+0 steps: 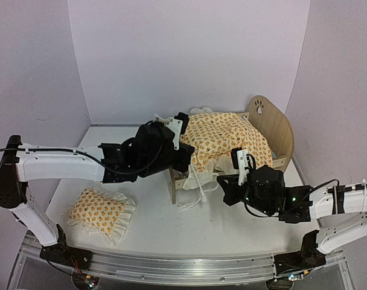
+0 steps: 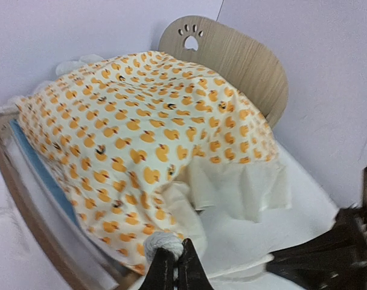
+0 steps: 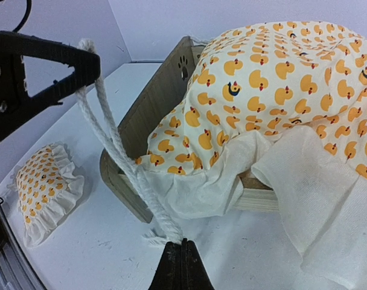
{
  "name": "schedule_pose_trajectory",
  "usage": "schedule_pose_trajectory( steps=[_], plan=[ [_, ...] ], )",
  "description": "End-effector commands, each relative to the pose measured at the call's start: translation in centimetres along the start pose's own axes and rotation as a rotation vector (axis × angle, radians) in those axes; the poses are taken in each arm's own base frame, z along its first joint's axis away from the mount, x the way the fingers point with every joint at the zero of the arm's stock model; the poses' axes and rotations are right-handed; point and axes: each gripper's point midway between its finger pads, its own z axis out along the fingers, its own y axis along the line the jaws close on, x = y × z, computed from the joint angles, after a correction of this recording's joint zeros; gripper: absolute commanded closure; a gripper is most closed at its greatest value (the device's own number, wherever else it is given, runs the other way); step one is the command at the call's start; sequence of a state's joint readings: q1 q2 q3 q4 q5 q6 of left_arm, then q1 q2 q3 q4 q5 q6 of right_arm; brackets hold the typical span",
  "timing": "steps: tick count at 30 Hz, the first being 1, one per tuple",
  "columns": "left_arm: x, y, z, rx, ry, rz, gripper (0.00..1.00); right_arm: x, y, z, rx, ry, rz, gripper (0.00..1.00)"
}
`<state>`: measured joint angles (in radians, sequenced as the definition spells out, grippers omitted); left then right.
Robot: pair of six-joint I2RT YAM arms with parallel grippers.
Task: Set up the pet bed
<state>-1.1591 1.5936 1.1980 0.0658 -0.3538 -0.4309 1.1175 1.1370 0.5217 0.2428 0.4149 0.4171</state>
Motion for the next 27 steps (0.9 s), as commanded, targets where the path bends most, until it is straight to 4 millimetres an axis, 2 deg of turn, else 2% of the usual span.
schedule_pose_trajectory(
  steps=[1,3,6,9,12,16,18,21,25,27],
  plan=[
    [-2.4,2.1,-0.4,-0.084,0.132,0.486,1.0,-3.4,-0.2,0.1,0.076,-0.066,0.029,1.0],
    [-3.7,2.0,-0.3,-0.104,0.136,0.573,1.0,-3.2,-0.7,0.5,0.119,-0.049,0.008,1.0],
    [-5.1,2.8,-0.4,-0.168,0.124,0.677,1.0,-3.3,0.0,0.9,0.1,-0.032,-0.007,1.0],
    [-7.3,3.7,-0.6,-0.263,0.093,0.764,1.0,-3.4,-0.1,1.2,0.119,-0.029,-0.012,1.0],
    [-8.5,3.8,-0.5,-0.285,0.082,0.837,1.0,-3.4,-0.4,1.5,0.148,-0.02,-0.02,1.0],
    [-10.3,3.8,-0.3,-0.322,0.062,0.905,1.0,-3.9,-2.7,1.2,0.297,-0.037,0.013,1.0],
    [-11.2,4.0,0.0,-0.34,0.049,0.918,1.0,-4.7,-3.6,1.0,0.353,-0.067,0.037,1.0],
    [-12.6,4.5,0.3,-0.366,0.023,0.926,1.0,-7.0,-4.3,0.8,0.406,-0.123,0.058,1.0],
    [-14.7,5.8,0.8,-0.424,-0.005,0.915,1.0,-9.5,-6.0,1.6,0.434,-0.142,0.064,1.0],
    [-14.7,6.3,1.1,-0.441,0.007,0.934,1.0,-10.3,-6.9,1.9,0.445,-0.15,0.065,1.0]
  ],
)
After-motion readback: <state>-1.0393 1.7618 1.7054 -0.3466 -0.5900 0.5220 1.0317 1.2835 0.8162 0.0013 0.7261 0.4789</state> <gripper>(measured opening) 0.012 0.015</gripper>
